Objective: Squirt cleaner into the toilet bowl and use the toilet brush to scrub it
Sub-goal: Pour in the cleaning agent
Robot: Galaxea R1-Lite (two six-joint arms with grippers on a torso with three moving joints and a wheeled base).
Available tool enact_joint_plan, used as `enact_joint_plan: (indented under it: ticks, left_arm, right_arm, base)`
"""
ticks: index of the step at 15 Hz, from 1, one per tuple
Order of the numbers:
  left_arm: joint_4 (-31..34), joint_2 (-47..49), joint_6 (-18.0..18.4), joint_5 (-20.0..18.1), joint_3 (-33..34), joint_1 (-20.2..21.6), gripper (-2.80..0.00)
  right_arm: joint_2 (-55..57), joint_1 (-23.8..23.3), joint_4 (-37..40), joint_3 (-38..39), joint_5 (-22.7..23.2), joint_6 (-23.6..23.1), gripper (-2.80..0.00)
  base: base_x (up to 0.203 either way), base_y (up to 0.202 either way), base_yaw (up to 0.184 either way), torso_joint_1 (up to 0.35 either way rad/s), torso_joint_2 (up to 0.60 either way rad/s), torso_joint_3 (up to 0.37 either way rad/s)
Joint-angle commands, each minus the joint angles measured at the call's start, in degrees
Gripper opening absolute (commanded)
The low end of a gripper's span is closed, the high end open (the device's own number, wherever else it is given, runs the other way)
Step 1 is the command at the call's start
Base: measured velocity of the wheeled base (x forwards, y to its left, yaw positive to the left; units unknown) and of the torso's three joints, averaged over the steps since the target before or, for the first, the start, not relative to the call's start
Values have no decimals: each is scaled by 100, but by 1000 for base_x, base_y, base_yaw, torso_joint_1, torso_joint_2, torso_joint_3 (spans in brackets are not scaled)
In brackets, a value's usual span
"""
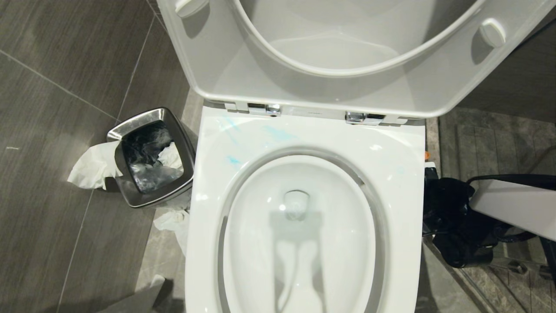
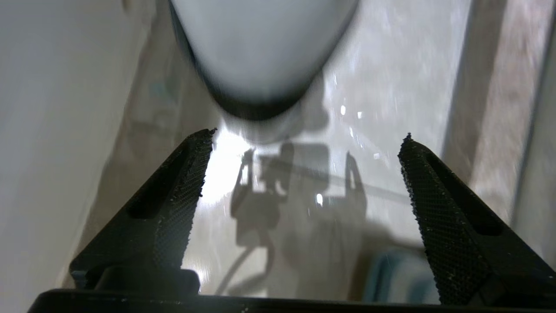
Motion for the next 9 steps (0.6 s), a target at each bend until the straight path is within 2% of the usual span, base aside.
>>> enact_joint_plan:
  ticks: [1,3,9]
  left_arm:
    - [4,9,1,0,0,0,-280]
    - [4,9,1,0,0,0,-280]
    - [4,9,1,0,0,0,-280]
  right_arm:
    - [214,61,-54,-516,1,-22,0]
    - [353,68,-54,-705,4,-219,0]
    - [657,60,-54,-1277,5,-426,0]
  base:
    - [0,0,0,0,0,0]
    - [0,0,0,0,0,0]
    - [0,0,0,0,0,0]
